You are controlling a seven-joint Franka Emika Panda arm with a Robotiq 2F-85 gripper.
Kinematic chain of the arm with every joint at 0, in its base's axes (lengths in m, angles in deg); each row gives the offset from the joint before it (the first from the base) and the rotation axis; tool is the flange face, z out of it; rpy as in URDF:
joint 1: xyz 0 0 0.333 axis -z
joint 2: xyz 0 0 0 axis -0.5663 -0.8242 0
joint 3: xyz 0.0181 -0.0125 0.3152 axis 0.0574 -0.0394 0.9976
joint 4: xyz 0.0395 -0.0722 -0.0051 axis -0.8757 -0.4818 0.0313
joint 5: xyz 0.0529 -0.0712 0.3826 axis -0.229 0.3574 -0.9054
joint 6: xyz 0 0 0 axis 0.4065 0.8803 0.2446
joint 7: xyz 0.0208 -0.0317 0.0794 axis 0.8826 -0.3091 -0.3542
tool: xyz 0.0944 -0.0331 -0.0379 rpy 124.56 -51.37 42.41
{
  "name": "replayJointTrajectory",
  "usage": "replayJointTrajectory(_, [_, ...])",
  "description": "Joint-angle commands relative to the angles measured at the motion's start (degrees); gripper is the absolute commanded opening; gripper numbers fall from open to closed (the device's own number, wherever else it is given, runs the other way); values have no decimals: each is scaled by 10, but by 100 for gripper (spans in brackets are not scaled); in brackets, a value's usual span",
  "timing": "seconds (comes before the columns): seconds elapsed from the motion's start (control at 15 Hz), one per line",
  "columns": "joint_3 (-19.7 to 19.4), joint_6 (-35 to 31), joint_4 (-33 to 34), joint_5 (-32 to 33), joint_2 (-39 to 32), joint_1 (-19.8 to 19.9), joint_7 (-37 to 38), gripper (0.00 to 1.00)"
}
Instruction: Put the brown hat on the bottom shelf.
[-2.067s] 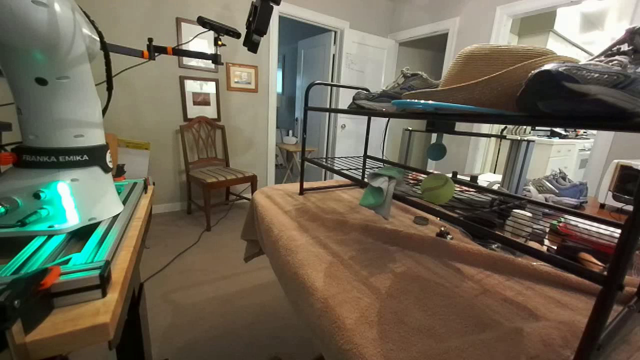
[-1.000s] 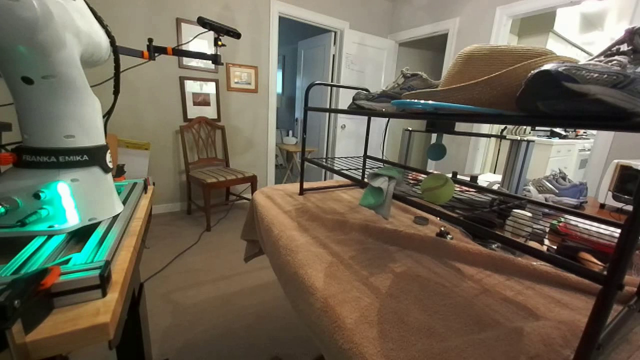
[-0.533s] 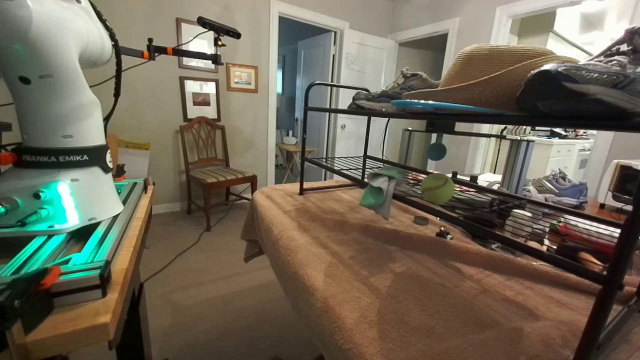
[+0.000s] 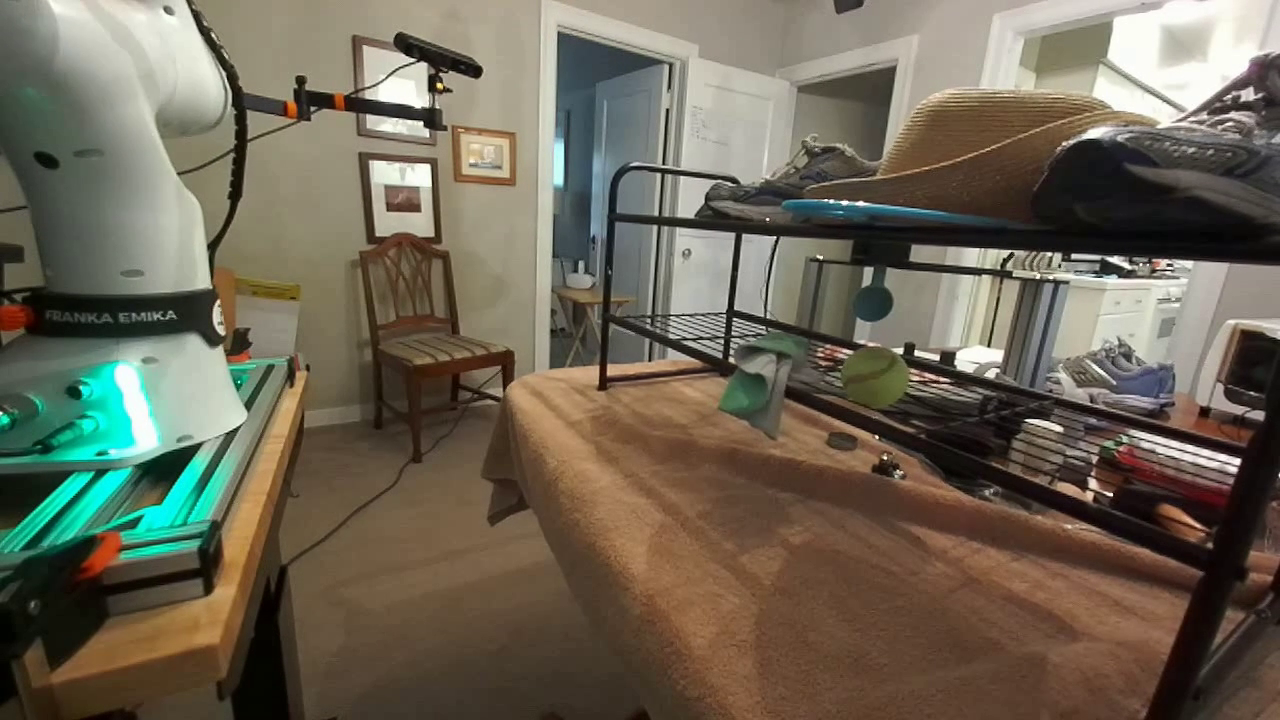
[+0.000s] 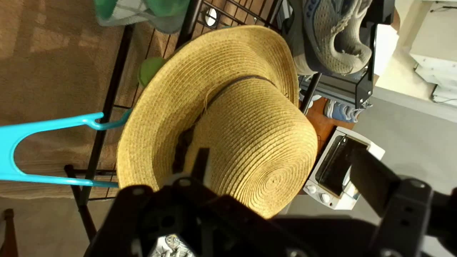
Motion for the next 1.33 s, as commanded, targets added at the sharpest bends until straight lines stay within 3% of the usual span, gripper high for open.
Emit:
replayJointTrajectory(0.0, [4, 3, 9, -10, -11, 7, 1, 100])
replayJointTrajectory(0.2, [4, 3, 19, -17, -24, 8, 6, 100])
replayJointTrajectory(0.67, [6, -88, 45, -73, -97, 12, 44, 100])
replayJointTrajectory(1.0, [15, -97, 66, -122, -138, 19, 50, 100])
replayJointTrajectory(1.13, [18, -99, 77, -142, -151, 23, 45, 81])
replayJointTrajectory(1.2, [19, -99, 82, -148, -156, 25, 45, 65])
replayJointTrajectory(1.27, [20, -99, 86, -154, -161, 28, 44, 56])
